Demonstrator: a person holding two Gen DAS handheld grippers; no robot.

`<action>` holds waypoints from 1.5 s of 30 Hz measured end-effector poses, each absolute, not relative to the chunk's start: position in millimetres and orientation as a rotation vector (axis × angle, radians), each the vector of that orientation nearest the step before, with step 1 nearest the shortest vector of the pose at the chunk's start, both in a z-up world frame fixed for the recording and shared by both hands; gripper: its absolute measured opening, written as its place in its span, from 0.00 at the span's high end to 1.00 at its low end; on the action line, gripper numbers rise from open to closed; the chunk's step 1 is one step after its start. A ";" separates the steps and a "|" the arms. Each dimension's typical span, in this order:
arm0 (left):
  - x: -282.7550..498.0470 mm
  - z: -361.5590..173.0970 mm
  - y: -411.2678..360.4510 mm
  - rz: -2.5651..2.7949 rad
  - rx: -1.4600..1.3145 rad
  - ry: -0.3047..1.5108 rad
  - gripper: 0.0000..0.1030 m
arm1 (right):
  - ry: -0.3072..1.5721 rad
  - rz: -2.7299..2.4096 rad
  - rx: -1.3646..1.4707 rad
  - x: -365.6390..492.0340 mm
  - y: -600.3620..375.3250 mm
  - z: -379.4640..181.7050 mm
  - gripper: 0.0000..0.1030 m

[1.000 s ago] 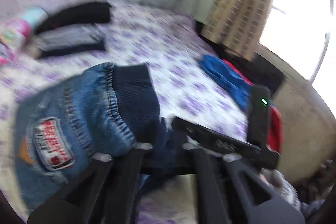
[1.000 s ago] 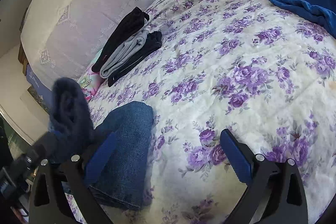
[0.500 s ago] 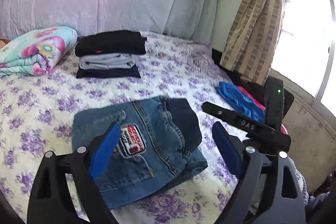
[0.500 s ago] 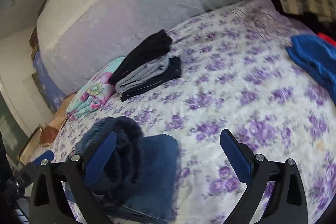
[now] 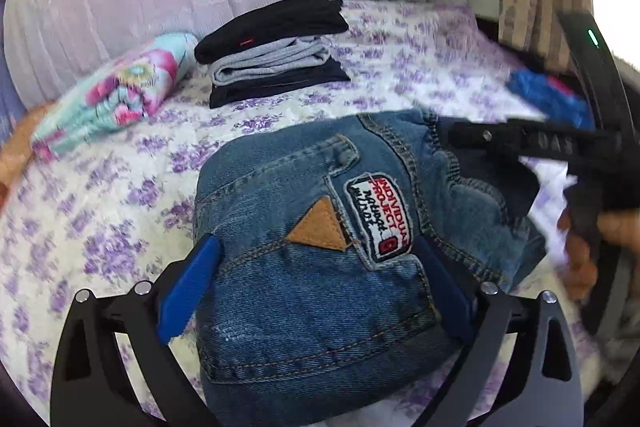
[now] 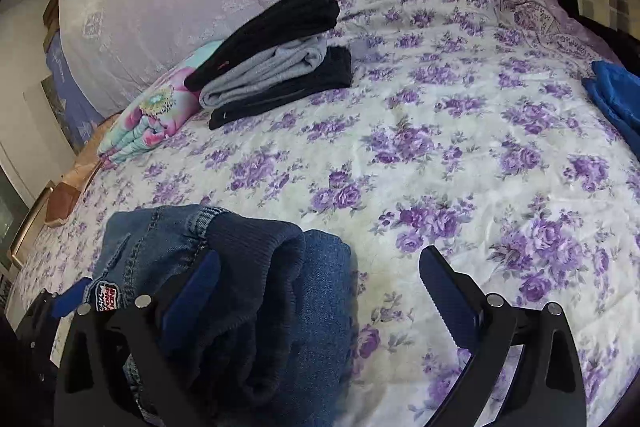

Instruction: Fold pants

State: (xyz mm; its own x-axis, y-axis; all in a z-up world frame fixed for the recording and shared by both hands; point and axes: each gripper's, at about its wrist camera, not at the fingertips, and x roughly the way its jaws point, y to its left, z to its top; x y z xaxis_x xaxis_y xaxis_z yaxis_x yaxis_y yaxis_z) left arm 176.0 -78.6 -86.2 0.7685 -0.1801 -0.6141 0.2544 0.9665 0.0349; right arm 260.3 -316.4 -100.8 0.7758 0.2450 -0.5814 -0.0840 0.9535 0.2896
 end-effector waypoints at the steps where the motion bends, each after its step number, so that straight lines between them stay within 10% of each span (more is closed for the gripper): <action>1: 174.2 -81.2 -68.0 -0.253 0.062 0.651 0.09 | 0.624 0.193 0.238 247.2 -311.5 -92.9 0.04; 7: 164.4 -73.4 -39.0 -0.252 -0.045 0.616 0.04 | 0.677 0.194 0.041 219.1 -280.1 -107.9 0.03; 26: 214.8 -128.6 44.1 -0.492 -0.615 0.851 0.05 | 0.857 0.626 0.836 220.8 -356.2 -140.3 0.03; 40: 249.8 -152.9 8.3 -0.584 -0.544 0.930 0.04 | 0.885 0.592 0.628 260.9 -323.0 -145.3 0.03; 45: 235.0 -152.4 9.0 -0.592 -0.537 0.911 0.20 | 0.823 0.588 0.628 245.4 -334.3 -147.6 0.37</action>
